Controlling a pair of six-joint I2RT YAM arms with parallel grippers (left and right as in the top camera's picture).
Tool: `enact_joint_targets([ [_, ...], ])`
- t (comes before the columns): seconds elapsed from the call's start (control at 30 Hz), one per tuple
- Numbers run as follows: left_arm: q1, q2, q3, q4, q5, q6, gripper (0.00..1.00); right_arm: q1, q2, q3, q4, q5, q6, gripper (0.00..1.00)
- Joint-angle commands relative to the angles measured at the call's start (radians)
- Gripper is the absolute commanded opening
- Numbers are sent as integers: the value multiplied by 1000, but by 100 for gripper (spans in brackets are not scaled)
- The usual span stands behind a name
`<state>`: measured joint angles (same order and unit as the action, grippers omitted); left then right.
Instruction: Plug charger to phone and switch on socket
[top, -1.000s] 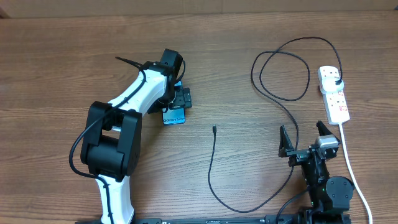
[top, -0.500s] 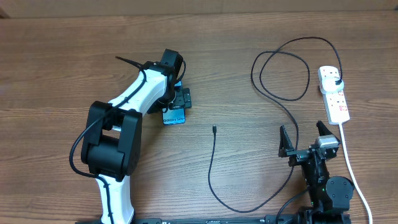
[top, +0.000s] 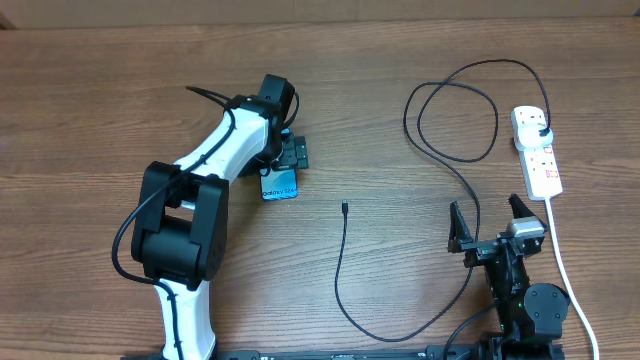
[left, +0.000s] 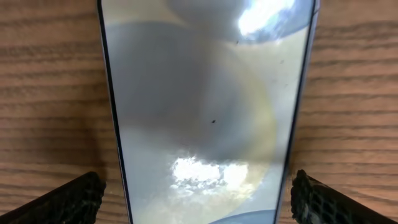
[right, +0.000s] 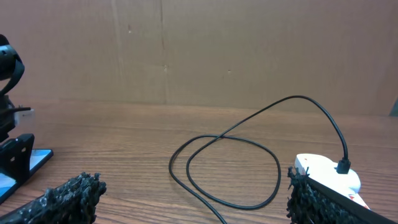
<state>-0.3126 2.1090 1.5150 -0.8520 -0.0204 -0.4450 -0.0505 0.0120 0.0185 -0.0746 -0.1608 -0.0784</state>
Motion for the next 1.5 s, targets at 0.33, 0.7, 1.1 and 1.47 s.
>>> enact_joint_targets([
  [0.33, -1, 16, 32, -16, -13, -1, 100, 6, -9, -11, 5, -5, 2, 100],
  [0.7, -1, 18, 32, -26, -32, -5, 100, 6, -9, -11, 5, -5, 2, 100],
  [1.1, -2, 51, 33, -25, -31, -5, 100, 6, -9, -11, 5, -5, 2, 100],
  [1.47, -2, 57, 33, -10, -31, -5, 100, 6, -9, -11, 5, -5, 2, 100],
])
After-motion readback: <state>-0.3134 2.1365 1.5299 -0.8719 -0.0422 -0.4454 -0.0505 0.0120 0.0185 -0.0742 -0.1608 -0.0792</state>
